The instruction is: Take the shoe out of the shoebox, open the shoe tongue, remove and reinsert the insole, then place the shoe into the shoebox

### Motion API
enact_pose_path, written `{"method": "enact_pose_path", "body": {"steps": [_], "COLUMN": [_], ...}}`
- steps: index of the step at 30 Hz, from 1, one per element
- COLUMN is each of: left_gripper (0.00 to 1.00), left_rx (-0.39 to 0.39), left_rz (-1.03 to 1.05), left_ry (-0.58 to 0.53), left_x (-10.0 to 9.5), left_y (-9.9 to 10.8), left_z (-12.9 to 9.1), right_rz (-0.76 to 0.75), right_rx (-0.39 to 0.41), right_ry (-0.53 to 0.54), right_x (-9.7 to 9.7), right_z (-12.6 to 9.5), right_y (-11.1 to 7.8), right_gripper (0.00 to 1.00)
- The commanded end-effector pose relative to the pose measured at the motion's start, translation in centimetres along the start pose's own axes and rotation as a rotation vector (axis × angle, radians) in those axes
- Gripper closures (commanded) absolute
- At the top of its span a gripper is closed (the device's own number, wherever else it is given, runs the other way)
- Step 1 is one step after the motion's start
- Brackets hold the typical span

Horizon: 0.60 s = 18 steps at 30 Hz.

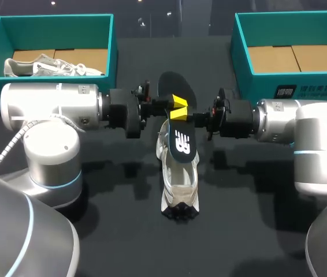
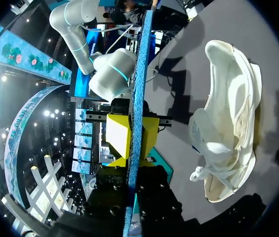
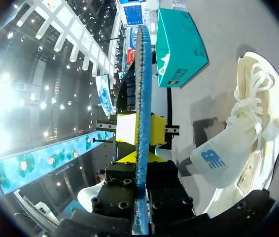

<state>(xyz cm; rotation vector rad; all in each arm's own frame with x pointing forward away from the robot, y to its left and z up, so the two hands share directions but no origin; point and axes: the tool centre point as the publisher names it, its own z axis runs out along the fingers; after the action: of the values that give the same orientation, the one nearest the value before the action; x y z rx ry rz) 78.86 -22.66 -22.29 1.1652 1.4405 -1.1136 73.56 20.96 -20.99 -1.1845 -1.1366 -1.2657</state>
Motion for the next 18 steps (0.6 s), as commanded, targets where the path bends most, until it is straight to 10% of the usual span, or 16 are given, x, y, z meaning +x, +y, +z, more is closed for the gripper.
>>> {"method": "enact_pose_path", "body": {"steps": [1,4,18], "left_gripper": [1.0,1.0,1.0], "left_rx": [0.011,0.018,0.037], "left_rz": [0.008,0.013,0.008], "left_ry": [0.003,0.006,0.036], "left_x": [0.1,0.1,-0.6], "left_y": [0.0,-0.2,-2.4], "left_z": [0.3,-0.1,-4.4], "right_rz": [0.003,-0.001,-0.212], "right_rx": [-0.007,-0.014,0.037], "right_ry": [0.007,0.011,-0.09], "right_x": [-0.1,-0.1,0.4], "right_z": [-0.2,-0.5,-5.9], "right_y": [0.0,0.0,-1.4], "right_gripper": [1.0,0.0,0.0]}}
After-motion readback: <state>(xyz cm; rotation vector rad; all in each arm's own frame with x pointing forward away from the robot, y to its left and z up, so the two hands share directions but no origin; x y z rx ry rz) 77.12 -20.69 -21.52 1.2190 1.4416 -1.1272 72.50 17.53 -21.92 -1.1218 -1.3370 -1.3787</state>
